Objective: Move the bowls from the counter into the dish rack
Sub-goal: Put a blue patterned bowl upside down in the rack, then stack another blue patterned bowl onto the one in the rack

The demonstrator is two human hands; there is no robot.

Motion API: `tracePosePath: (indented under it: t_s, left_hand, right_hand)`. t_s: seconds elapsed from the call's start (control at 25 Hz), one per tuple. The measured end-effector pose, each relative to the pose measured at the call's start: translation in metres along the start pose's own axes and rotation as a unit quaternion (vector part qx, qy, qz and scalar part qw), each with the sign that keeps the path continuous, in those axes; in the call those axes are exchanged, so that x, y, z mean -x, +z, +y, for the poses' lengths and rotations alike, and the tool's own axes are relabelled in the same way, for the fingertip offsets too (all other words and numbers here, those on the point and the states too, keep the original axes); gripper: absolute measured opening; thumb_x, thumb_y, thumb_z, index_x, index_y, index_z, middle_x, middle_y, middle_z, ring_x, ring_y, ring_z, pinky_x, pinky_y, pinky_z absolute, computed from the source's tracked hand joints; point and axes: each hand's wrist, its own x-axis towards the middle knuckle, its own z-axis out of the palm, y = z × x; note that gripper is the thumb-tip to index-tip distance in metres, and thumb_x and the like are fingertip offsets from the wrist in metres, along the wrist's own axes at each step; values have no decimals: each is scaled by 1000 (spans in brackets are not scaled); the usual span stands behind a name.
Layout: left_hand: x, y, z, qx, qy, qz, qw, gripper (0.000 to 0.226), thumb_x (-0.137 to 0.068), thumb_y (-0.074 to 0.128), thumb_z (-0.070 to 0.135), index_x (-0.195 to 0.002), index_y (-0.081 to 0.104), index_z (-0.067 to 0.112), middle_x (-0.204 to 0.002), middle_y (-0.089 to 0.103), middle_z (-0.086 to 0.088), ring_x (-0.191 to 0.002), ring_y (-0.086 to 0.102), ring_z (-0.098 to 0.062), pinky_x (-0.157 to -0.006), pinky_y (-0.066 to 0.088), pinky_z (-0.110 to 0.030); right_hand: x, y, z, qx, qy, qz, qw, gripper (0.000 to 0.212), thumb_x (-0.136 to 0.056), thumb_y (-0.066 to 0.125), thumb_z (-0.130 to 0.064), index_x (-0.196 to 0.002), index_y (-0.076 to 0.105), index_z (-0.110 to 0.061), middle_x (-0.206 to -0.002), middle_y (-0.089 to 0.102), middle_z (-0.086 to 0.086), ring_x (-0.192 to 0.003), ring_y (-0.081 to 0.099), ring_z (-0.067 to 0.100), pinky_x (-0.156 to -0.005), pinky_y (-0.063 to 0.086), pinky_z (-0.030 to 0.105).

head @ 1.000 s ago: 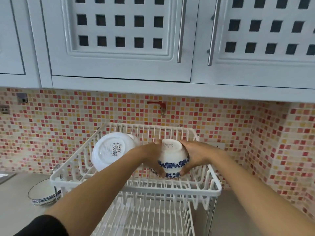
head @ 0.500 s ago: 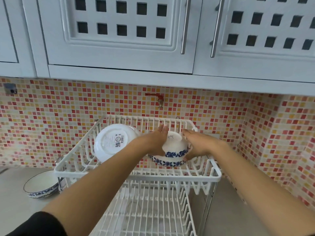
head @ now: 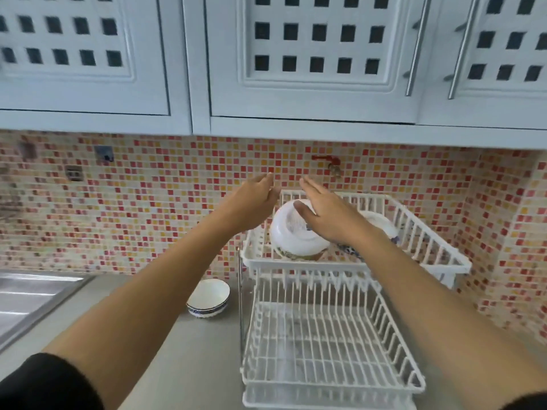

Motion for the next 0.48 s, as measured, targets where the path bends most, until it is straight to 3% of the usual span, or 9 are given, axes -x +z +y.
tracePosePath:
  t_s: [0.24,0.48]
  left_hand:
    - [80,-28,-121,-16,-112,-26,993,53,-102,29,34,-148,26,8,-155,31,-13,-142,32,-31,-114,30,-42]
    - [131,19,-212,-50,-189,-123,973,48,-102,28,28,-140,37,1,-146,44,-19,-131,45,-37,-106,39,-45]
  right_hand:
    - [-17,75,-142,-71,-13,29,997,63,-100,34,-38,-152,8,-13,-162,1,2,-149,9,20,-118,23,42]
    - [-37,184,-197,-126,75,-79,986,61,-100,34,-31,-150,10,-6,-161,10,10,-148,12,25,-118,19,40]
